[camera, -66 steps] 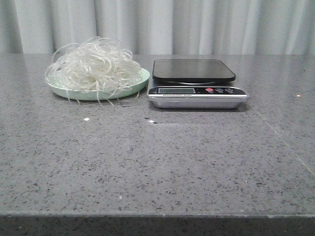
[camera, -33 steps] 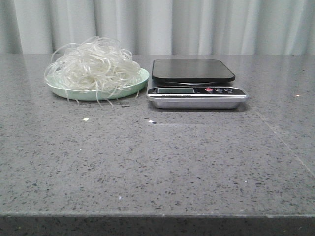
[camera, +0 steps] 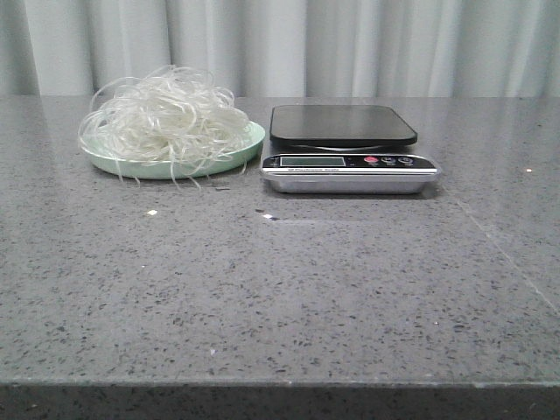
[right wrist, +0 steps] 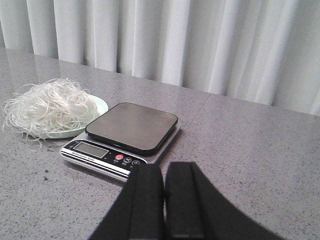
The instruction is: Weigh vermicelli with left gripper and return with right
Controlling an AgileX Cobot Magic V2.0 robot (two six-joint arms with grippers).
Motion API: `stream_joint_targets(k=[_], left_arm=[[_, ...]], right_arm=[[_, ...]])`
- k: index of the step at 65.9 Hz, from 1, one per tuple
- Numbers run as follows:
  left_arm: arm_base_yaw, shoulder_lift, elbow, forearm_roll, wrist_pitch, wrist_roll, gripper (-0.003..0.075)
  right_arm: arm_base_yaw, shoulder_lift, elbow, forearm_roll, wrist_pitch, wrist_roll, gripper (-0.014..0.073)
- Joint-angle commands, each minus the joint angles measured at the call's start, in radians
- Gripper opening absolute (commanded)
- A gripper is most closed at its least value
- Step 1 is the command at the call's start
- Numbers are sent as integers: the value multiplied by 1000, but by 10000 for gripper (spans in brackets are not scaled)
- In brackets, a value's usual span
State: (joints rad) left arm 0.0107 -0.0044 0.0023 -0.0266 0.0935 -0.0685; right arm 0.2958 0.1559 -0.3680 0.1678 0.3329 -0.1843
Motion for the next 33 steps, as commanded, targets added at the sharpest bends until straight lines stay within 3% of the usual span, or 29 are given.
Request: stream_joint_targets(k=[1, 11, 17, 33], left_arm=[[-1, -21, 8, -1, -75, -12, 127], [-1, -21, 8, -1, -75, -12, 127], [-1, -21, 8, -1, -75, -12, 127], [-1, -21, 8, -1, -75, -12, 127]], right_arm=[[3, 11, -22, 2, -78, -6, 181], [-4, 11, -16, -3, -80, -6, 181], [-51, 11, 3, -90, -112, -5, 181], [-203, -47, 174, -108, -344, 18, 181]])
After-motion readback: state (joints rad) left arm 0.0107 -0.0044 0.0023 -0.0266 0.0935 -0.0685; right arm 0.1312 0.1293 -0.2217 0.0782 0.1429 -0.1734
